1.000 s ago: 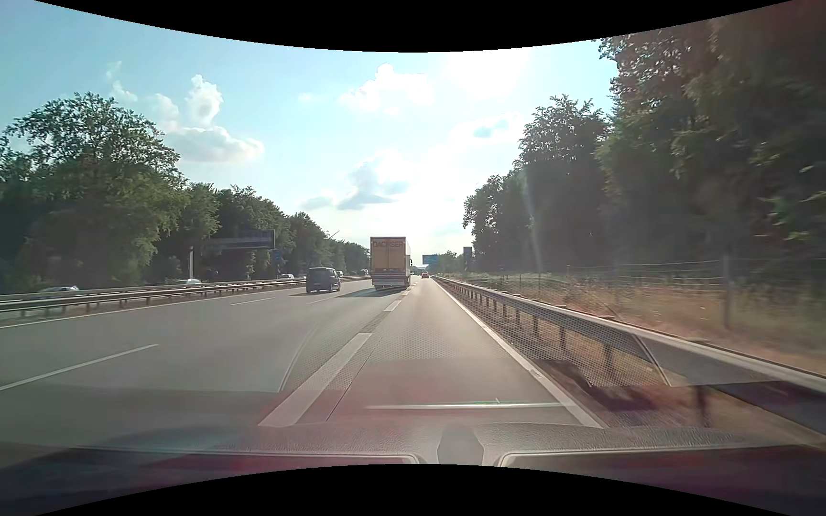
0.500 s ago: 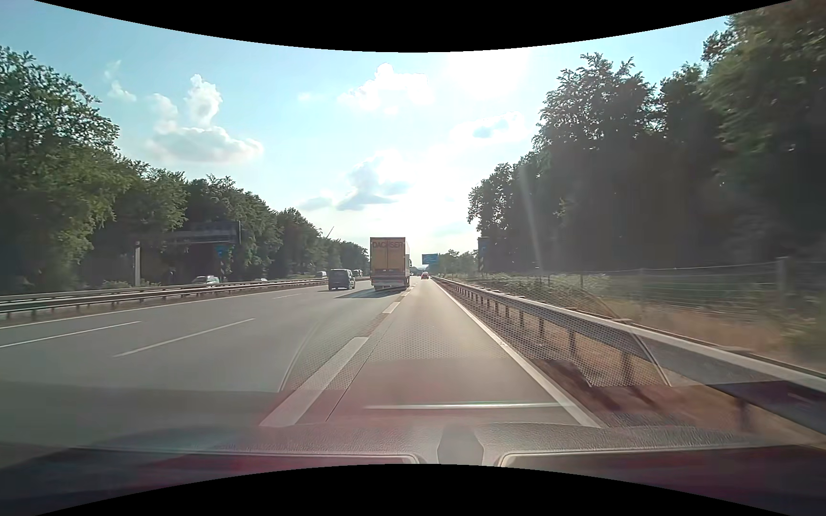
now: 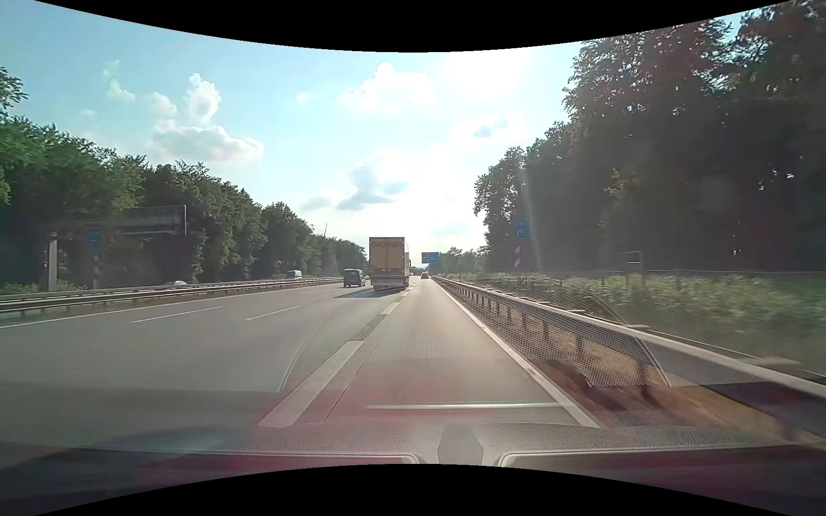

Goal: Follow the waypoints while adhering to traffic rules and regulations

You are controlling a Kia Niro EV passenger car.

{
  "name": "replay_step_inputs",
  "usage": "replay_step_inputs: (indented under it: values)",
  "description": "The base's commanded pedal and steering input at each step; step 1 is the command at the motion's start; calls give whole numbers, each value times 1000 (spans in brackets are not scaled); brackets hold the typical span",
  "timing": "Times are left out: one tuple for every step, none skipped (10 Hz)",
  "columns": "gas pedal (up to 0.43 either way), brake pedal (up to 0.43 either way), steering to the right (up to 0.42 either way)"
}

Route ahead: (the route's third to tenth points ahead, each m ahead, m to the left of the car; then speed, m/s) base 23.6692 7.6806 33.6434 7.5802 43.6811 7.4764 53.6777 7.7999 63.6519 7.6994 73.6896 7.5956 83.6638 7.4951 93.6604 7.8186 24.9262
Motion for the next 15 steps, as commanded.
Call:
replay_step_inputs:
  values:
    - [169,0,-3]
    - [169,0,-4]
    - [169,0,-4]
    - [169,0,-4]
    - [169,0,-3]
    - [169,0,-3]
    - [169,0,-3]
    - [169,0,-3]
    - [169,0,-3]
    - [169,0,-3]
    - [169,0,-3]
    - [169,0,-3]
    - [169,0,-3]
    - [169,0,-3]
    - [169,0,-3]
